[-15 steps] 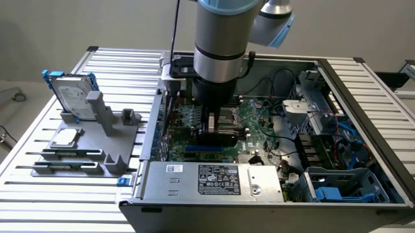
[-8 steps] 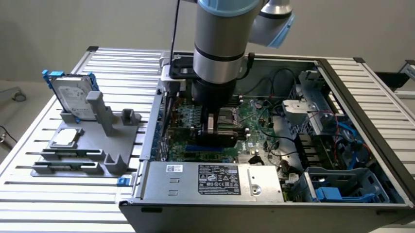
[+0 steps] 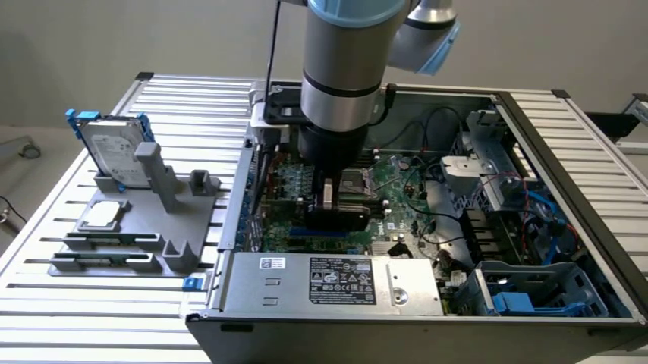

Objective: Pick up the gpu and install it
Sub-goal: 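Insert the gpu into the slot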

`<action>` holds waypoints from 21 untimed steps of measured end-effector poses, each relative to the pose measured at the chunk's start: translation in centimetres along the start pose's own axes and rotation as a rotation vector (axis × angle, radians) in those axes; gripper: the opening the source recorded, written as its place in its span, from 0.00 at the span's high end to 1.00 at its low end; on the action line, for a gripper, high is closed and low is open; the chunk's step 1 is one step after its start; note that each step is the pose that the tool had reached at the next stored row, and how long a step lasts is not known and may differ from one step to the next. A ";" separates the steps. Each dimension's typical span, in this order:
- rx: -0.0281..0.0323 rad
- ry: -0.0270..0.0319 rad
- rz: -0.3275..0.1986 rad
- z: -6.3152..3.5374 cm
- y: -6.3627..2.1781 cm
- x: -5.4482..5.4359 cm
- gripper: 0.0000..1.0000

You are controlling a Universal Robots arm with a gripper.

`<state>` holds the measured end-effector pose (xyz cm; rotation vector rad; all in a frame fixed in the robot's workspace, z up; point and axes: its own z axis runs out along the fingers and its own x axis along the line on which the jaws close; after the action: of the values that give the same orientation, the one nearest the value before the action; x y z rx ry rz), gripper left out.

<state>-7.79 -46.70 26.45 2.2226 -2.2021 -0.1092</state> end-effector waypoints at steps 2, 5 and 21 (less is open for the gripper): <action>-0.0001 0.0006 0.000 0.03 0.00 0.0 0.74; 0.0000 0.0012 0.000 0.08 -0.01 0.0 0.74; -0.0004 0.0055 0.000 0.53 0.08 0.0 0.74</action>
<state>-7.90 -46.70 25.93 2.2196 -2.1995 -0.1033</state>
